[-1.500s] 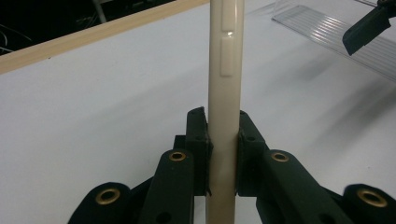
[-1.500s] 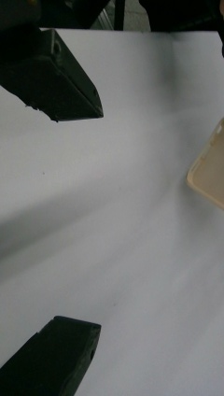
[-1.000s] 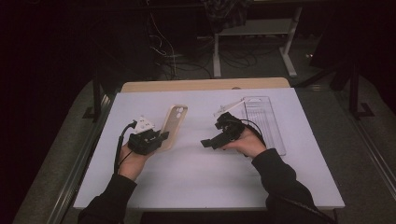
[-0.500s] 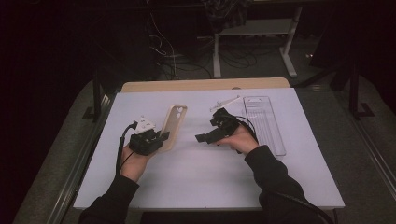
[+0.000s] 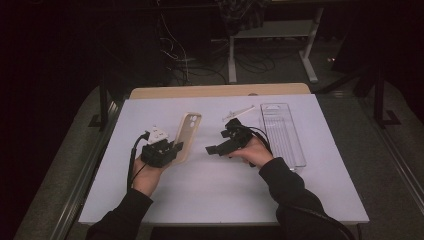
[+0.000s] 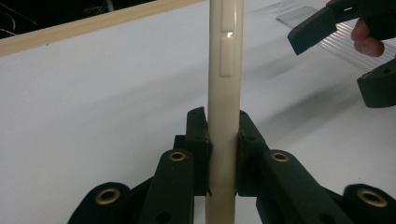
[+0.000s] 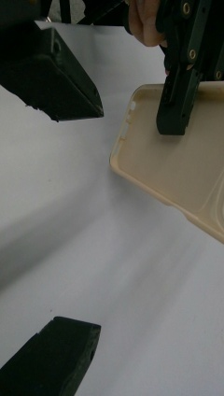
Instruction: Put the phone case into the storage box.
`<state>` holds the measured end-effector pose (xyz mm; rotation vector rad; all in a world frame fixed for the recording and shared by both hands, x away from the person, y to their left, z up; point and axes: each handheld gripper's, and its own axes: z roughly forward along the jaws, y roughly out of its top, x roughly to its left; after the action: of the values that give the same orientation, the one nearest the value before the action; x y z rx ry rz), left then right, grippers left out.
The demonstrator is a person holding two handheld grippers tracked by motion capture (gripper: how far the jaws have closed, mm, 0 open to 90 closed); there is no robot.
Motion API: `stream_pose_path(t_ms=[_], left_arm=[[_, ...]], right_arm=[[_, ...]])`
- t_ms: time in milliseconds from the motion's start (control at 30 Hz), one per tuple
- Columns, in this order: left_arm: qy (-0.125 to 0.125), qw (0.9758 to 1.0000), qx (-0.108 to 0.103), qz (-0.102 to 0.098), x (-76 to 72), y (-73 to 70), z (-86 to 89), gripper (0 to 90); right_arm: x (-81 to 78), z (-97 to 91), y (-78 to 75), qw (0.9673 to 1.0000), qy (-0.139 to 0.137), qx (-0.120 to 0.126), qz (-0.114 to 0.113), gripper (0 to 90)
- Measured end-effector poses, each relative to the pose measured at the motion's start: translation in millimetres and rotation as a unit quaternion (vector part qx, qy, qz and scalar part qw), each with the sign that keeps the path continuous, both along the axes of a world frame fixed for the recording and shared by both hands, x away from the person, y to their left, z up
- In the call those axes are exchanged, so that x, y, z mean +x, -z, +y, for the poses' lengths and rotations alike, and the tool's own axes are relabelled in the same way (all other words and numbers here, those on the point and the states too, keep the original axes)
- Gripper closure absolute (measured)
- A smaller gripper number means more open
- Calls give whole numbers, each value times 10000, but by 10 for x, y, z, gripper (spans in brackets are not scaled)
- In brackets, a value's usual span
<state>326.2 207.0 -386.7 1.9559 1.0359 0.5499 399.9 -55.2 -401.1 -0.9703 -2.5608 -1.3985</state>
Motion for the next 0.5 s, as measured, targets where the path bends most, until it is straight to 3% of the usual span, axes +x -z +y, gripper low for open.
stream_pose_path(t_ms=[133,500], left_arm=[[1,10000,-19,-26,-8,6,-35,797],[-10,10000,-38,-41,-26,10,-86,797]], right_arm=[[-8,21,3,10000,-17,29,36,0],[-15,69,-8,9990,36,414,137,0]])
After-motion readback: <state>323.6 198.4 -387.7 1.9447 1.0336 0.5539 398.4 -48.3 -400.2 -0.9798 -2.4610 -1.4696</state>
